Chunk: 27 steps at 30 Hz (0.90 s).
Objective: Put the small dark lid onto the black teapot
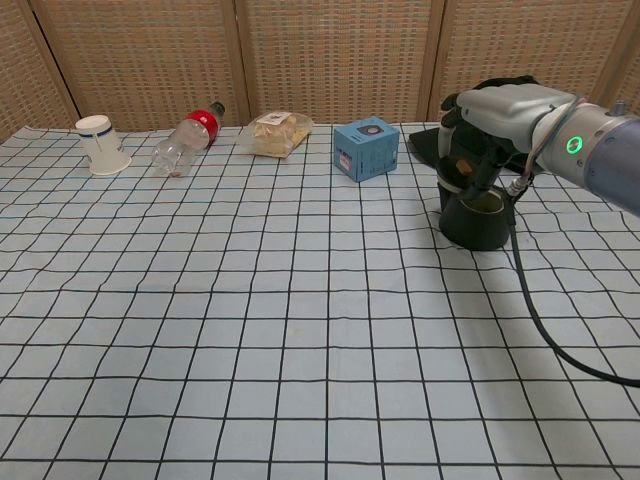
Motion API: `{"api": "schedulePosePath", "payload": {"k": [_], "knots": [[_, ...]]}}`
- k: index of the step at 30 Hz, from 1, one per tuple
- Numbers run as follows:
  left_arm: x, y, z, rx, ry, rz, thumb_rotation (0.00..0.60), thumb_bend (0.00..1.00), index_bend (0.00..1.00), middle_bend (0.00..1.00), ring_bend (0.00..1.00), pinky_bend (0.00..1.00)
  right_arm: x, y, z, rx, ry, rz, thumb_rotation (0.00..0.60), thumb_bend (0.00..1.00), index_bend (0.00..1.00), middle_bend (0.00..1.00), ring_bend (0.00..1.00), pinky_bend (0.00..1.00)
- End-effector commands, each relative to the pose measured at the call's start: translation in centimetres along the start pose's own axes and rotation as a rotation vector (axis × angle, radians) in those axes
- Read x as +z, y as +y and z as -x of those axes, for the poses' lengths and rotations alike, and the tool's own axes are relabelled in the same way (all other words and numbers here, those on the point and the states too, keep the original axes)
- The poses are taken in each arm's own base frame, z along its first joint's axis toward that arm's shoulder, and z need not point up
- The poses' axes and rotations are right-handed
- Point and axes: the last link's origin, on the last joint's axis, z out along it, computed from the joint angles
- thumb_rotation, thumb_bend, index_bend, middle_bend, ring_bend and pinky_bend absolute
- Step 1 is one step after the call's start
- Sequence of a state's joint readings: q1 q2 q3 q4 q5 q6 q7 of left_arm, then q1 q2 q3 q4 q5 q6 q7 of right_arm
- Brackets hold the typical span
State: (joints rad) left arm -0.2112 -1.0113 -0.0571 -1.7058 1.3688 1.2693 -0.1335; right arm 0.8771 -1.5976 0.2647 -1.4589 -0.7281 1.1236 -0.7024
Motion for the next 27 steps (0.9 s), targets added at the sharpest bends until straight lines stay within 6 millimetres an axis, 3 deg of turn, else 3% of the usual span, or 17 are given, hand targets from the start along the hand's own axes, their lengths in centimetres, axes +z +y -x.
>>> {"api": "schedulePosePath", "payload": {"k": [1, 11, 21, 27], "knots": [[0.0, 0.0, -0.1, -0.001, 0.0, 0.0, 0.6, 0.11, 0.0, 0.0, 0.0, 0.0, 0.1, 0.9, 0.8, 0.003, -0.011, 0.014, 0.6, 0.41, 0.48, 0.11, 0.0, 0.0], [0.1, -0.3, -0.1, -0.004, -0.005, -0.009, 0.6, 0.11, 0.0, 0.0, 0.0, 0.0, 1.4, 2.9, 2.6, 0.007, -0.033, 0.073, 0.6, 0.41, 0.48, 0.11, 0.0, 0.0], [0.3, -0.2, 0.0, -0.004, -0.017, -0.014, 0.6, 0.11, 0.0, 0.0, 0.0, 0.0, 2.0, 3.4, 3.3, 0.0, -0.045, 0.086, 0.6, 0.41, 0.48, 0.11, 0.0, 0.0], [0.3, -0.3, 0.1, -0.005, -0.026, -0.017, 0.6, 0.11, 0.0, 0.0, 0.0, 0.0, 2.0, 3.1, 3.2, -0.003, -0.036, 0.079, 0.6, 0.38, 0.39, 0.08, 0.0, 0.0]]}}
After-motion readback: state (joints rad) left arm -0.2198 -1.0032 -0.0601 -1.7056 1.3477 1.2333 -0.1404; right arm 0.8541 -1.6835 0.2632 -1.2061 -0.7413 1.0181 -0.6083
